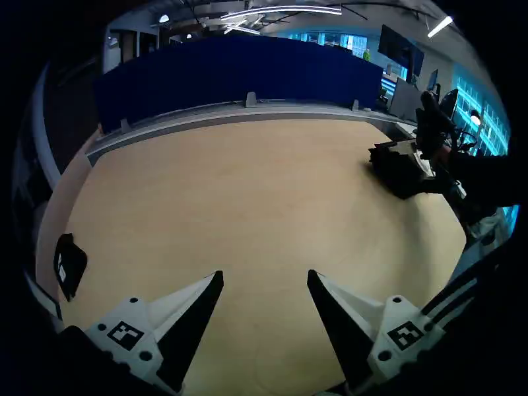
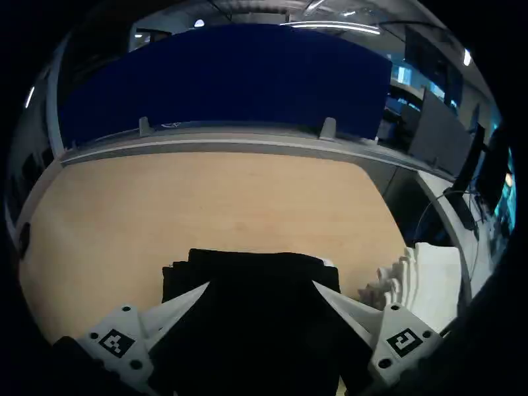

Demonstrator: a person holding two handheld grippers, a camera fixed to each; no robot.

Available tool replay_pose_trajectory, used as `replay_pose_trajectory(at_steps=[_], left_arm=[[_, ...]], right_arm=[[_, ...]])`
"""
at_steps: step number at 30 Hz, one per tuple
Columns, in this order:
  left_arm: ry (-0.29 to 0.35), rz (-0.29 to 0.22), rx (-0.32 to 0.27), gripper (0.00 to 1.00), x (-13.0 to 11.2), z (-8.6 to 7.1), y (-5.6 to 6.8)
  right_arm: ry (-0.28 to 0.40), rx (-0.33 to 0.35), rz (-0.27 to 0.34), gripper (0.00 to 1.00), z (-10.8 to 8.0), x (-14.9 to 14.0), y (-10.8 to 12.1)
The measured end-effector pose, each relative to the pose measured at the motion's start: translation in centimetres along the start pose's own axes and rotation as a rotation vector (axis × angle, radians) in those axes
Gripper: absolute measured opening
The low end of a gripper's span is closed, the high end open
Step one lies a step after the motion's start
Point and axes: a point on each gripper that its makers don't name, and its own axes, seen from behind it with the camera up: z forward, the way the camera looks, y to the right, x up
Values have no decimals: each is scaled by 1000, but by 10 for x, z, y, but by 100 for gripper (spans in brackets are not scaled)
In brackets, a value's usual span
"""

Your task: Fold towel

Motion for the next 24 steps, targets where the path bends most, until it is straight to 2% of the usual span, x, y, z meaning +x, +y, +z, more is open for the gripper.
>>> replay_pose_trajectory(at_steps=[5,11,18,24], left_arm=[[4,5,-9,94,2,2,1],[17,13,-22,94,6,7,2],[33,15,-38,94,10,8,4],[49,18,-43,94,12,4,2]], right_arm=[[47,-3,-10,100,-20,16,-2],[104,-13,-10,100,-55,25,-8],[111,-37,12,100,-89,3,-16],[130,-46,31,100,-104,-8,-19]])
